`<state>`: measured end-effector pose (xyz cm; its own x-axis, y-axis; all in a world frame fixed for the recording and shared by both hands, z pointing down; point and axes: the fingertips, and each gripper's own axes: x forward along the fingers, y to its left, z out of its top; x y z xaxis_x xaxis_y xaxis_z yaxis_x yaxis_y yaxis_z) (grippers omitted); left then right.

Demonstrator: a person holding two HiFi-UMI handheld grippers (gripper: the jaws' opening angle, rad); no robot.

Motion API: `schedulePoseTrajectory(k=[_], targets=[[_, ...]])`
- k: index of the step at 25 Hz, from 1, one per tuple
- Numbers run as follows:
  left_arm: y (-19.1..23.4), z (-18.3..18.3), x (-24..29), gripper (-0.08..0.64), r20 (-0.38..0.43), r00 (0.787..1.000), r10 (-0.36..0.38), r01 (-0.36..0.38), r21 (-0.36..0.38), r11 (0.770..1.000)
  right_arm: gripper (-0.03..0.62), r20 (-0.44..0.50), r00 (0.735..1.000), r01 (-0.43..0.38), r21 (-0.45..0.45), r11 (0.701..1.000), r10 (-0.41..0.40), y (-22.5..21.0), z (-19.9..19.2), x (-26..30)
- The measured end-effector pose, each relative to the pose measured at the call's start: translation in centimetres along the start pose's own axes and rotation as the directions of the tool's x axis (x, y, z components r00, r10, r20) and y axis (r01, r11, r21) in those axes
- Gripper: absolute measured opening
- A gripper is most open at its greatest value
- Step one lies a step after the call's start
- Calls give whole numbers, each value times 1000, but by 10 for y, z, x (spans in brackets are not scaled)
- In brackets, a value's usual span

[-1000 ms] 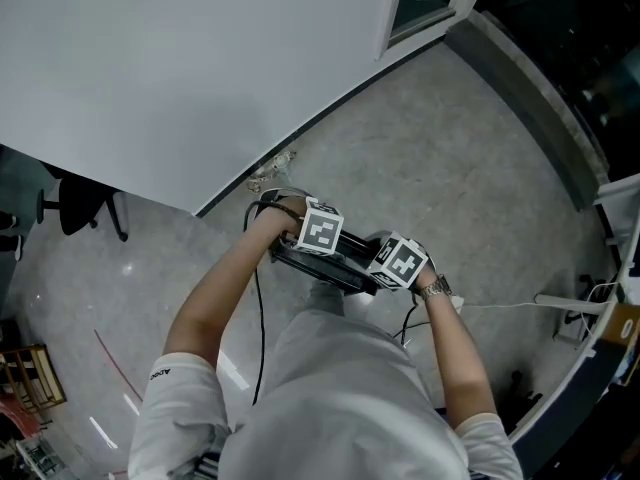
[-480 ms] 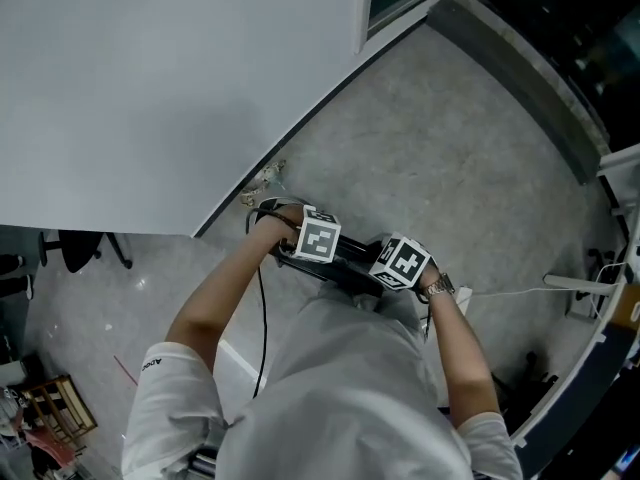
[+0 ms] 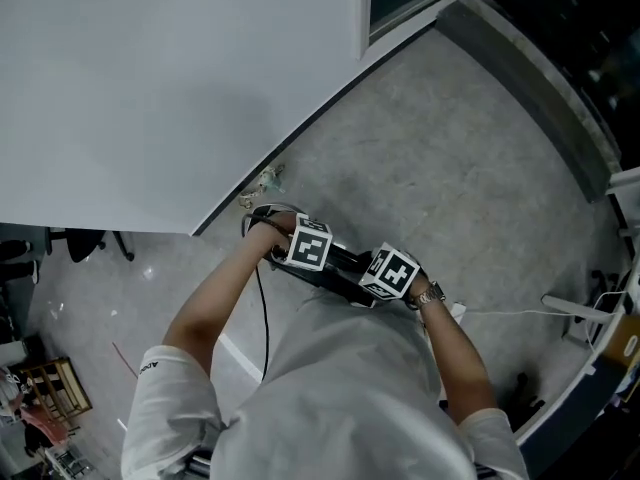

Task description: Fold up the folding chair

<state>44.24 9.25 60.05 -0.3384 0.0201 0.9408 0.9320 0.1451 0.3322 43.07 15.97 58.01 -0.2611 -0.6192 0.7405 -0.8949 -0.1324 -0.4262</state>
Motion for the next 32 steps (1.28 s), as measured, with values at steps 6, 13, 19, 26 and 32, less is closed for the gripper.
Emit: schedulePoseTrajectory(k=[6,13,19,26,32], targets=[[17,37,-7,67,-15,1000,4,-5,-92,996,75,-6,999,-52,-79,996,52,-23,-24,-31],[37,77,-25,67,-8,998,58,-58,-281,958,55,-46,998,-60,-265,962,50,-64,-41,-73],[64,85,-42,67,60,989,138,-100,-426,899,55,-138,990,-84,-406,910,30,-95,-24,-99],[110,97,-57,66,84,982,168,-112,-461,881,55,-192,981,-95,-417,904,14,-140,-21,-125],[146,106,-71,66,56,979,194,-150,-440,885,55,-221,975,-76,-396,915,-15,-167,-23,-150]])
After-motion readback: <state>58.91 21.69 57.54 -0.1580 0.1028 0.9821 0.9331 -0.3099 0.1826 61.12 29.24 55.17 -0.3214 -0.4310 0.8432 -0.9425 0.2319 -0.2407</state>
